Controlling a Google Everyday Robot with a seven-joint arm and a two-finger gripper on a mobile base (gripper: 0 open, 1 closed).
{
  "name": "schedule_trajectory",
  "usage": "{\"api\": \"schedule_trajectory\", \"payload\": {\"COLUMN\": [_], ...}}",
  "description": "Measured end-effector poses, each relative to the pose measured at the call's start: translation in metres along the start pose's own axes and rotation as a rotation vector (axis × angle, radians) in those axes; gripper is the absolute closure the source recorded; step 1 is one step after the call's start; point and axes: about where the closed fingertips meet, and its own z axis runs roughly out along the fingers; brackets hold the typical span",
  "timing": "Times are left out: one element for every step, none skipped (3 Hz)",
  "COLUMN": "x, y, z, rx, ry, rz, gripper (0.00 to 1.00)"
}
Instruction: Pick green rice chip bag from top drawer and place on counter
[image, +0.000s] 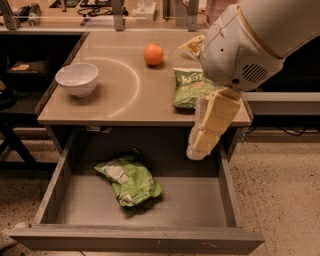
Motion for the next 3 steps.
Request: {"api": "schedule_trajectory", "payload": {"x": [-0.004,-0.004,0.012], "y": [0.006,0.013,0.019], "z": [0.012,0.051,0.099], "rx": [0.002,-0.008,-0.047], "ry": [0.021,0.048,0.047], "rz": [-0.027,-0.041,-0.031], "gripper": [0.00,0.00,0.00]}}
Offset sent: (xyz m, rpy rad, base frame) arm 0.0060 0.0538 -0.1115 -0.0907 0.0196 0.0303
